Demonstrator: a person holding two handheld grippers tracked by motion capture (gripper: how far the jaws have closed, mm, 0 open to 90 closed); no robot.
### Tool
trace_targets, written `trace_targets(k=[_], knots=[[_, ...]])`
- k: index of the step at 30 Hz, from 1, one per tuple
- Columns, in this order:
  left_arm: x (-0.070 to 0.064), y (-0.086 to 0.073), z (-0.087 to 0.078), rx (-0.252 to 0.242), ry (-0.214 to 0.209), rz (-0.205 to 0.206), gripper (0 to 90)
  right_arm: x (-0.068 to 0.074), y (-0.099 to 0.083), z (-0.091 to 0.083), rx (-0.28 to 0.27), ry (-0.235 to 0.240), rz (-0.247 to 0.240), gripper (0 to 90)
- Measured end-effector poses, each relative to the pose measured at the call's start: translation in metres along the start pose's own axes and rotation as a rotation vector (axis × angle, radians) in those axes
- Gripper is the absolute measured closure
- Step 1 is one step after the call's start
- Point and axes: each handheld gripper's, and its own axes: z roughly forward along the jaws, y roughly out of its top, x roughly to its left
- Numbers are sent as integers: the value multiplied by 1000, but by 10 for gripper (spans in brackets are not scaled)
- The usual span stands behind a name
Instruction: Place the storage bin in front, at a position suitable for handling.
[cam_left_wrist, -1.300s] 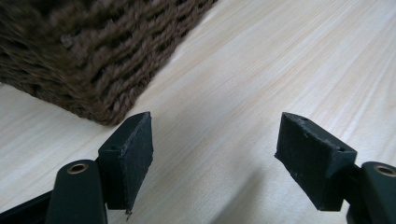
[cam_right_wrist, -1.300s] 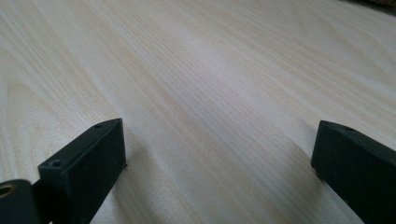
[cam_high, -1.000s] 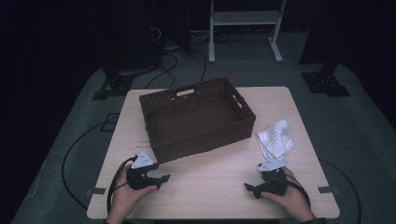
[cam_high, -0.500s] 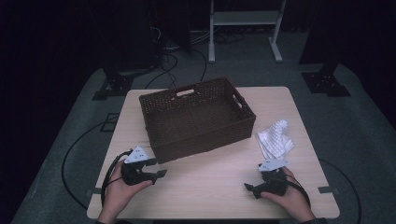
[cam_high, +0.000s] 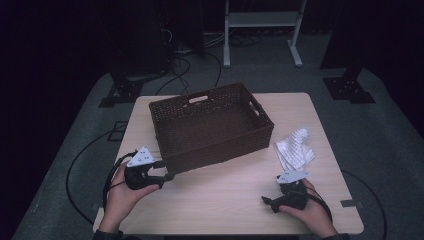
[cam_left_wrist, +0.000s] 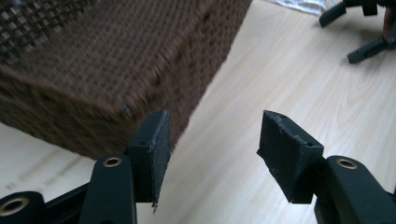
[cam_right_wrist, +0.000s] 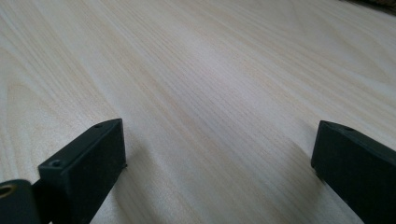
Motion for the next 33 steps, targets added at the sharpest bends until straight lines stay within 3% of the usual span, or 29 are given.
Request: trace_targets(k=[13, 21, 27, 33], knots=[[22, 34, 3, -6, 24, 28, 441, 0, 0, 0, -1, -1, 1, 24], [46, 52, 5, 2, 30, 28, 440, 0, 0, 0, 0, 1, 0, 24], [64, 63, 10, -9, 59, 13, 436, 0, 0, 0, -1, 0, 3, 24], [88, 75, 19, 9, 97, 35, 428, 0, 0, 0, -2, 0, 2, 24]])
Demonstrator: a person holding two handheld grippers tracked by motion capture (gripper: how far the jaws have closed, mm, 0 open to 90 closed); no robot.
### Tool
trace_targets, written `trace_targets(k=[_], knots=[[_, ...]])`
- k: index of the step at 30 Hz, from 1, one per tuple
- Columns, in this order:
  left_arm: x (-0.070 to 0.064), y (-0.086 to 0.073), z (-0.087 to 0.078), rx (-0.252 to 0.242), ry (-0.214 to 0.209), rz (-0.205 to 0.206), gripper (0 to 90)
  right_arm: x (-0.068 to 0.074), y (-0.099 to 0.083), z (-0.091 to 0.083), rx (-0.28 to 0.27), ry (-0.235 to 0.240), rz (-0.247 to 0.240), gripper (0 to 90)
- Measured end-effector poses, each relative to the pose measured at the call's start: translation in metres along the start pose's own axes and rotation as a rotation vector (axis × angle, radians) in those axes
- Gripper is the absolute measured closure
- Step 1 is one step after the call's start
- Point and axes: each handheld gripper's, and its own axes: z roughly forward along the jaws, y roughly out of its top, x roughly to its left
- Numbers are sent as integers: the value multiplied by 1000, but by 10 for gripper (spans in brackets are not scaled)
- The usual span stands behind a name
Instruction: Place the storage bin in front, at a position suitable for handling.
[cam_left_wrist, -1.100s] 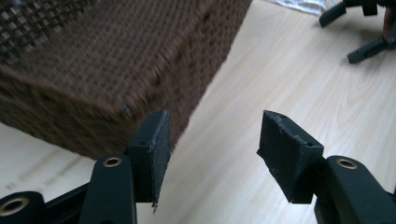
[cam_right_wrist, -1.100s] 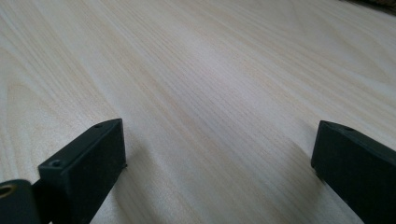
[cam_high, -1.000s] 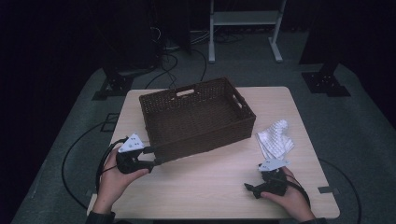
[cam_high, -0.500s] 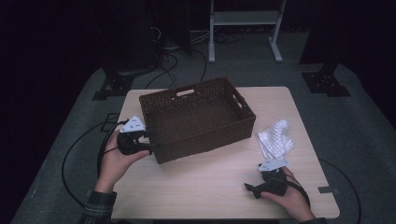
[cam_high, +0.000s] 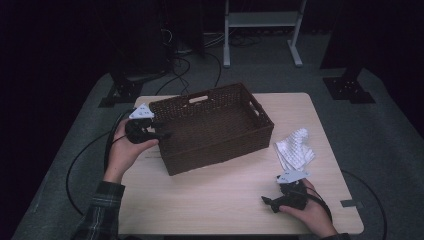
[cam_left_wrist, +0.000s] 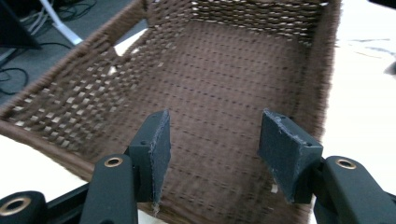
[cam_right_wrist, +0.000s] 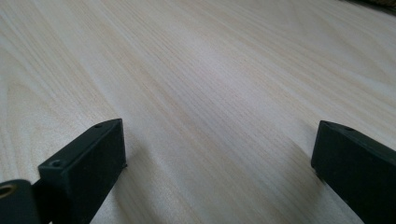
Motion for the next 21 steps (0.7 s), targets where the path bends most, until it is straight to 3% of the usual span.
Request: trace_targets(k=[12, 21], knots=[[37, 13, 25, -17, 21, -40, 441, 0, 0, 0, 1, 1, -3, 24], [51, 22, 40, 38, 35, 14, 438, 0, 0, 0, 0, 0, -4, 24]])
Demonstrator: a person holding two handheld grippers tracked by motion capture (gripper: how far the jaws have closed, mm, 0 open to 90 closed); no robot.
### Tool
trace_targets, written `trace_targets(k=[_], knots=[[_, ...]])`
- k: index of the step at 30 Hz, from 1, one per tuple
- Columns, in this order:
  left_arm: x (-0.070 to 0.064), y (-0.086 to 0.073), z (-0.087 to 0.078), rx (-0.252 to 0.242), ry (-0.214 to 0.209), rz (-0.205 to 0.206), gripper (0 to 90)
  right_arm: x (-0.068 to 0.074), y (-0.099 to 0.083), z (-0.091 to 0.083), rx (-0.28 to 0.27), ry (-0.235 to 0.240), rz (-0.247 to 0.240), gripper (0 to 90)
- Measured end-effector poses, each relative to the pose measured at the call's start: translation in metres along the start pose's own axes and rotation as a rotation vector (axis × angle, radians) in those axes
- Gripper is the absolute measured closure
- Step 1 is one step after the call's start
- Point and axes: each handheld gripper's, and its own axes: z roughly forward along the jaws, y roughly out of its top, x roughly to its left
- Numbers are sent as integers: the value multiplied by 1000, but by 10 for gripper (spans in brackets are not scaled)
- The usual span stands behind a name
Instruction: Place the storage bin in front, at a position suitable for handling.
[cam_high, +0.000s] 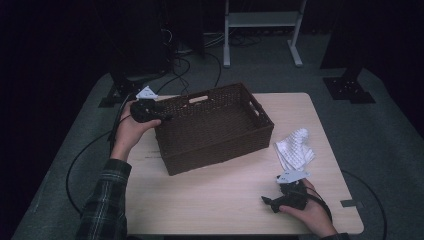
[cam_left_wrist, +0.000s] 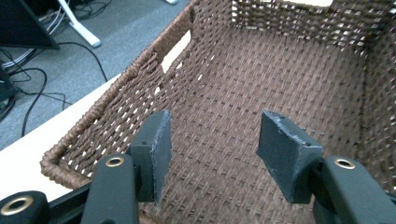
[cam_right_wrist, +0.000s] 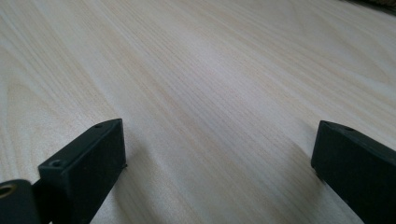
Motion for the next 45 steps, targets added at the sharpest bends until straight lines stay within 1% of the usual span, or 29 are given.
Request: trace_targets(k=[2, 3, 4, 5, 6, 7, 10, 11, 12, 13, 14, 15, 16, 19, 20, 21, 22, 23, 24, 25, 28, 30, 32, 35, 36, 37, 40, 43, 45], knots=[[2, 1, 2, 5, 2, -2, 437, 0, 0, 0, 0, 0, 0, 24], [8, 1, 5, -4, -3, -9, 442, 0, 0, 0, 0, 0, 1, 24], [8, 1, 5, -4, -3, -9, 451, 0, 0, 0, 0, 0, 0, 24], [11, 1, 7, -2, -5, -16, 452, 0, 0, 0, 0, 0, 0, 24], [14, 1, 8, 5, 4, -13, 452, 0, 0, 0, 0, 0, 0, 24], [20, 2, 12, 20, 17, -7, 460, 0, 0, 0, 0, 0, 0, 24], [29, 4, 15, 18, 25, -13, 462, 0, 0, 0, 0, 0, 0, 24], [33, 4, 16, 27, 31, -8, 466, 0, 0, 0, 0, 0, 0, 24], [33, 4, 16, 27, 31, -8, 469, 0, 0, 0, 0, 0, 0, 24], [40, 5, 19, 38, 44, -4, 472, 0, 0, 0, 0, 0, 0, 24], [42, 5, 21, 28, 47, -10, 479, 0, 0, 0, 0, 0, 0, 24], [45, 5, 23, 30, 44, -9, 487, 0, 0, 0, 0, 0, 0, 24], [45, 5, 23, 30, 44, -9, 489, 0, 0, 0, 0, 0, 0, 24], [54, 6, 32, 72, 63, 7, 500, 0, 0, 0, 0, 1, -1, 24], [60, 6, 37, 56, 53, -2, 512, 0, 0, 0, 0, 2, -2, 24], [63, 6, 40, 60, 50, -6, 521, 0, 0, 0, 0, 2, -2, 24], [65, 6, 44, 79, 48, -10, 521, 0, 0, 0, 0, 3, -3, 24], [67, 6, 47, 89, 50, -4, 522, -1, 0, 0, -1, 3, -4, 24], [68, 5, 50, 92, 47, -14, 524, -1, 0, 0, 0, 3, -4, 24], [70, 5, 52, 86, 45, -20, 537, -1, 0, 0, 0, 3, -5, 24], [73, 5, 58, 83, 54, -16, 547, -1, 0, 0, 0, 3, -4, 24], [76, 4, 59, 58, 53, -35, 555, -1, 0, 0, 0, 3, -5, 24], [80, 2, 60, 67, 67, -40, 555, -1, 0, 0, 0, 3, -5, 25], [86, -4, 65, 85, 61, -55, 560, -1, 0, 0, 0, 3, -4, 24], [86, -4, 65, 85, 61, -55, 556, -1, 0, 0, 1, 3, -8, 24], [90, -9, 69, 100, 63, -62, 557, -1, 0, 0, 0, 4, -9, 24], [93, -12, 71, 84, 57, -88, 582, -1, 0, 0, 0, 4, -7, 24], [94, -11, 71, 92, 57, -83, 623, -1, 0, 0, 0, 5, -9, 25], [94, -11, 71, 95, 55, -81, 630, -1, 0, 0, 0, 5, -7, 25]])
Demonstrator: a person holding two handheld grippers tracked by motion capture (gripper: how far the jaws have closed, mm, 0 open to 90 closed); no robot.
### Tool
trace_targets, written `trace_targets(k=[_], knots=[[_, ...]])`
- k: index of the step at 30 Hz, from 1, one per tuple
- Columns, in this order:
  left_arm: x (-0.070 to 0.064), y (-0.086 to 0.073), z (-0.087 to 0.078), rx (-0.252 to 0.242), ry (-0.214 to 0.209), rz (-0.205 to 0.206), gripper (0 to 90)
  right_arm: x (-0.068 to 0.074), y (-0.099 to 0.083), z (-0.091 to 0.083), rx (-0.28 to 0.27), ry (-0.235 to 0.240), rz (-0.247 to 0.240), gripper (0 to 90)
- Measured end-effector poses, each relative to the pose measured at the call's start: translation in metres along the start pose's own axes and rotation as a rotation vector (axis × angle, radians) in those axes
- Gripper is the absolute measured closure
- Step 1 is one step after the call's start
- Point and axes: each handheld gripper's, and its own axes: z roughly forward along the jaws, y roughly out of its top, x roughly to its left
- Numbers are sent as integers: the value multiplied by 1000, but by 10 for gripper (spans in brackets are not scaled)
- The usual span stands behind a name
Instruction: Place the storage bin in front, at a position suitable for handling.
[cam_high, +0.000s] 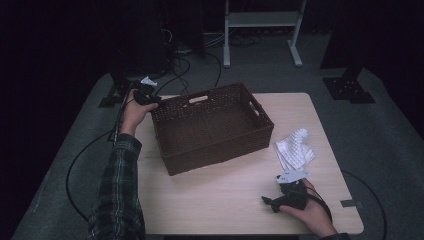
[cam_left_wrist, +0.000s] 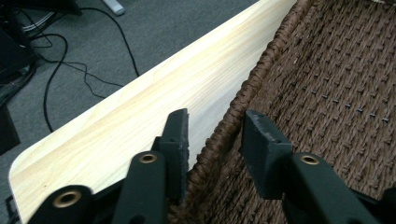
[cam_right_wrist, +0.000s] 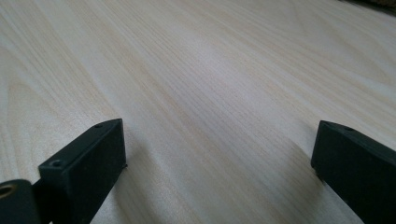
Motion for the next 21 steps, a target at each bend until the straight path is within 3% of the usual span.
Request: trace_targets(k=[11, 21], knots=[[-6, -2, -11, 62, -11, 49, 700, 0, 0, 0, 1, 1, -3, 25], [-20, -9, -27, 111, -41, 60, 765, 0, 0, 0, 0, 1, 0, 25]])
